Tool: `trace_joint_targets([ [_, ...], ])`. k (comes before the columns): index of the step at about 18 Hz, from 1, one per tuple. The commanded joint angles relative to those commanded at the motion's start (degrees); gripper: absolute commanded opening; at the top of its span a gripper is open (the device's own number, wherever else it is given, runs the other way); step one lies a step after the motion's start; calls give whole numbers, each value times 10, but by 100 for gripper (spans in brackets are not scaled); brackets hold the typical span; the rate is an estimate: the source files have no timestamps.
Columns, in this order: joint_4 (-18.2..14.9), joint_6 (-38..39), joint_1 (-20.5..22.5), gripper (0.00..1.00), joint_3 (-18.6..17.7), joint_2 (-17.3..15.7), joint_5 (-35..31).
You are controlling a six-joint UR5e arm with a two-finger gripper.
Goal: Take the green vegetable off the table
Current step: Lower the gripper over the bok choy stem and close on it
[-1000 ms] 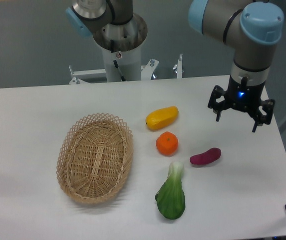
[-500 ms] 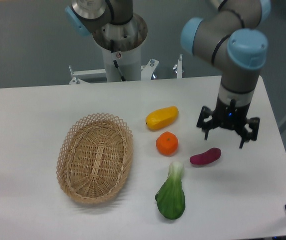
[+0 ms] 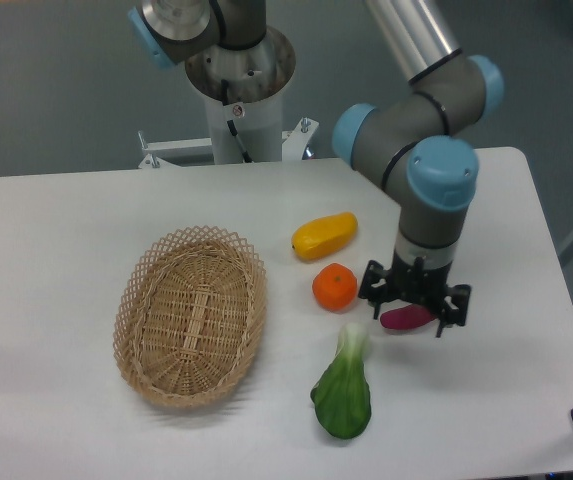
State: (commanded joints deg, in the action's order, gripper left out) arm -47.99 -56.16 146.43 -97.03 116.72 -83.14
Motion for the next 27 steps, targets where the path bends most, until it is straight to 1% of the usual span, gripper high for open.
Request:
trace_joint_targets([
  [4,-2,3,-13,100,-5,6,-6],
  [6,-1,4,-13,100,-4,10,-11],
  [11,14,3,-25,100,-4,32,-13],
  [17,21,3,-26,100,-10,40,-13],
  [18,26,3,-26,94,-10,40,-13],
  [20,27,3,-26,68,-10,40,-13],
  [22,28,3,-26,51,-6,37,-13],
  [23,28,3,-26,45,-4,36,-12],
  [24,29,2,-26,40,-5,36,-13],
  [27,30,2,-26,39,-1,34,-12],
])
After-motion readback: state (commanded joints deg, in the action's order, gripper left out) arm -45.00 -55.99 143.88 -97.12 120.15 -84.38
